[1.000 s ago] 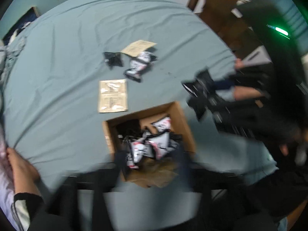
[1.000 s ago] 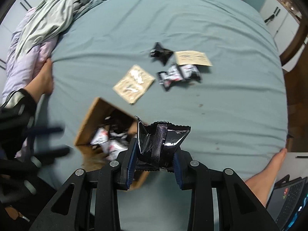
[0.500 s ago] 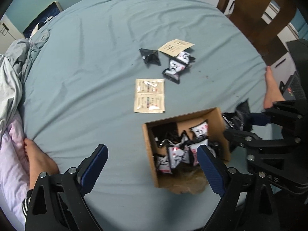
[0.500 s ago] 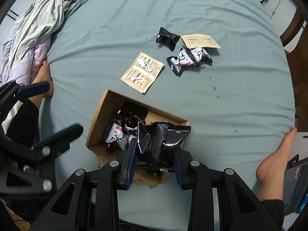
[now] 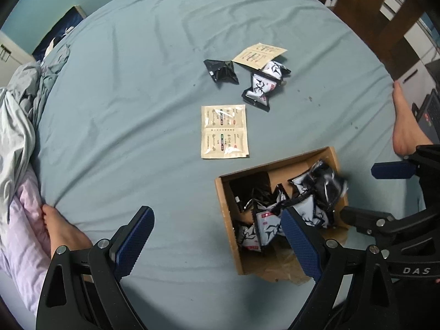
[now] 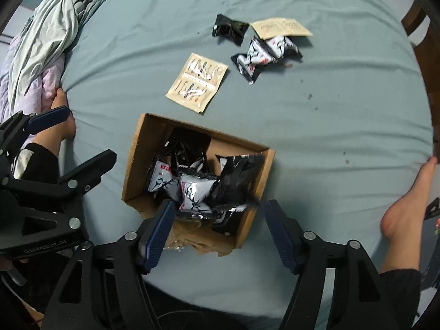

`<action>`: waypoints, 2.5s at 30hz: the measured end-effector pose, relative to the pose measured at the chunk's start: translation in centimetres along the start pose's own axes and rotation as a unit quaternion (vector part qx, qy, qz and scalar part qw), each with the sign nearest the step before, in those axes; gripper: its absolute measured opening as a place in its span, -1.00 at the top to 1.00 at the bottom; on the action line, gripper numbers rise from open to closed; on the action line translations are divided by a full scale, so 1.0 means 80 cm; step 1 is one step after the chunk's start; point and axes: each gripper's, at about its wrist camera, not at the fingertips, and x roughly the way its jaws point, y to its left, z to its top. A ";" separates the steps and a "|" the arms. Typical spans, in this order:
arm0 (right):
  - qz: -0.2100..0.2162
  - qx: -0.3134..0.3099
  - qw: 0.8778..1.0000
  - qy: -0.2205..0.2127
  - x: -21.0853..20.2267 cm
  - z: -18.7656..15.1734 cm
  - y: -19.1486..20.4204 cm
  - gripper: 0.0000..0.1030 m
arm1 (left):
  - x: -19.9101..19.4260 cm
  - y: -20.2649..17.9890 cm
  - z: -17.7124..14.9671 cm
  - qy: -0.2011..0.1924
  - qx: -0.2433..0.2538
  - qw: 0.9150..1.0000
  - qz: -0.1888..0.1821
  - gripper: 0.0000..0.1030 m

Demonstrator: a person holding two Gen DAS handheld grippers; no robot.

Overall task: Organize snacks
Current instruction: 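Move both grippers over the remaining pile, then grasp a beige sachet with the left gripper while the right grasps a white packet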

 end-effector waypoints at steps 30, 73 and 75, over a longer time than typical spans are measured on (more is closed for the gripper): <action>0.032 0.116 0.992 -0.026 0.049 0.059 -0.109 -0.31 | 0.134 0.027 0.120 0.033 -0.081 0.995 -0.043 -0.84; 0.063 0.147 0.985 -0.071 0.099 0.129 -0.126 -0.31 | 0.097 0.009 0.101 0.005 -0.021 0.991 -0.133 -0.27; 0.069 0.147 0.984 -0.068 0.110 0.142 -0.118 -0.31 | 0.091 0.011 0.093 0.015 -0.011 0.990 -0.141 -0.27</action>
